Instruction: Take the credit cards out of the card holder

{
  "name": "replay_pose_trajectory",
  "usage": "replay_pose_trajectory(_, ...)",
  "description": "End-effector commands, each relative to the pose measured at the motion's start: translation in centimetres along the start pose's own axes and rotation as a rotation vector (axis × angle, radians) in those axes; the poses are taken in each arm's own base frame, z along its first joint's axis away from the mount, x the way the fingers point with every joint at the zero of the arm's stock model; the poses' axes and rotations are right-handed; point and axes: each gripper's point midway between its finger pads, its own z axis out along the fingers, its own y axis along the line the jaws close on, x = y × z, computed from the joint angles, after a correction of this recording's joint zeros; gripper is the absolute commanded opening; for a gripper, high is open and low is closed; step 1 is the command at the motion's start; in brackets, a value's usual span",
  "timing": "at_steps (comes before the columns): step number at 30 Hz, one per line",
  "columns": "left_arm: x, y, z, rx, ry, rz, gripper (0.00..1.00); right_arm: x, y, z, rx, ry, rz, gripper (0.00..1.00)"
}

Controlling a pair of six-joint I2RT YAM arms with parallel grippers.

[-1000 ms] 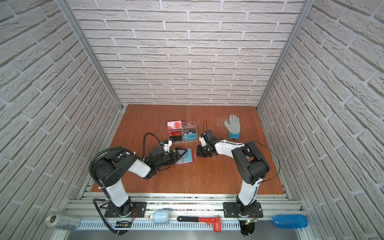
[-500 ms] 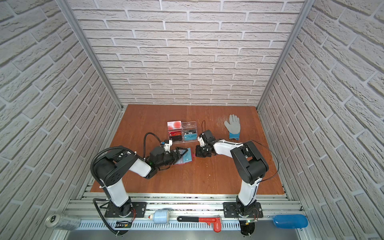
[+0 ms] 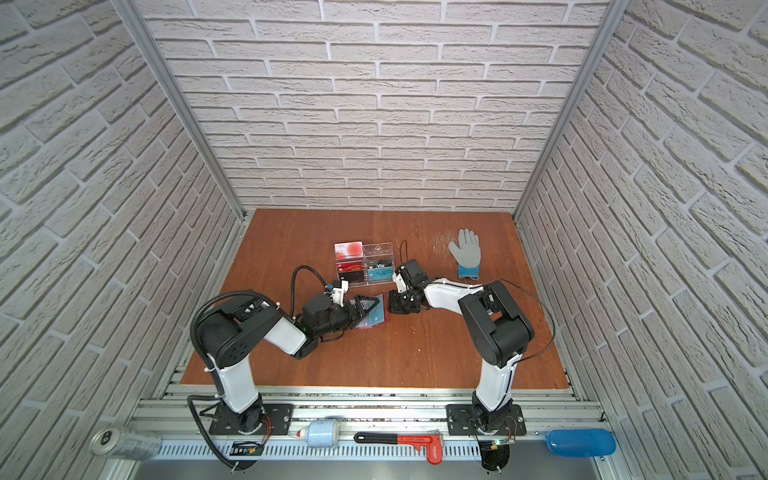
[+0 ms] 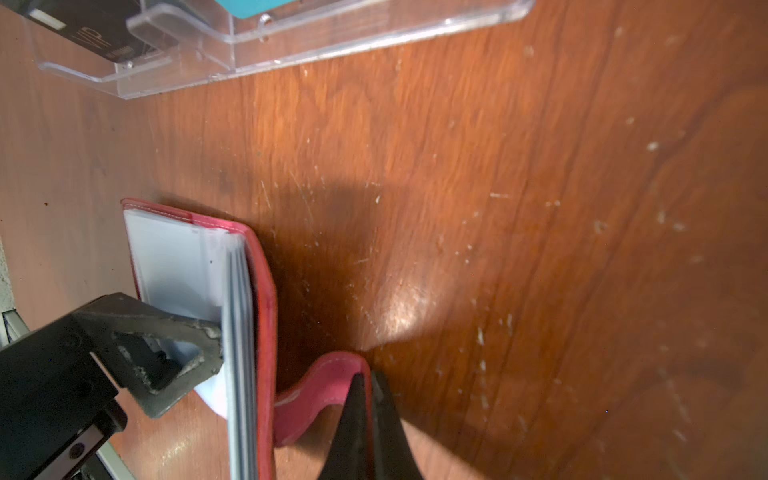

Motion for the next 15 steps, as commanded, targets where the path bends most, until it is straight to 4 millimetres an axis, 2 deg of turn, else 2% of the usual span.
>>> replay_pose_trajectory(1, 0.6, -0.2, 0.1, 0.022, 0.017, 0.004, 0.98, 2.4, -1.8, 1.4, 0.077, 0.084, 0.025, 0.06)
replay_pose_trajectory(15, 0.9, -1.3, -0.3, 0.104, 0.000, -0.002, 0.98, 2.8, -1.8, 2.4, 0.059, 0.112, 0.052, 0.06)
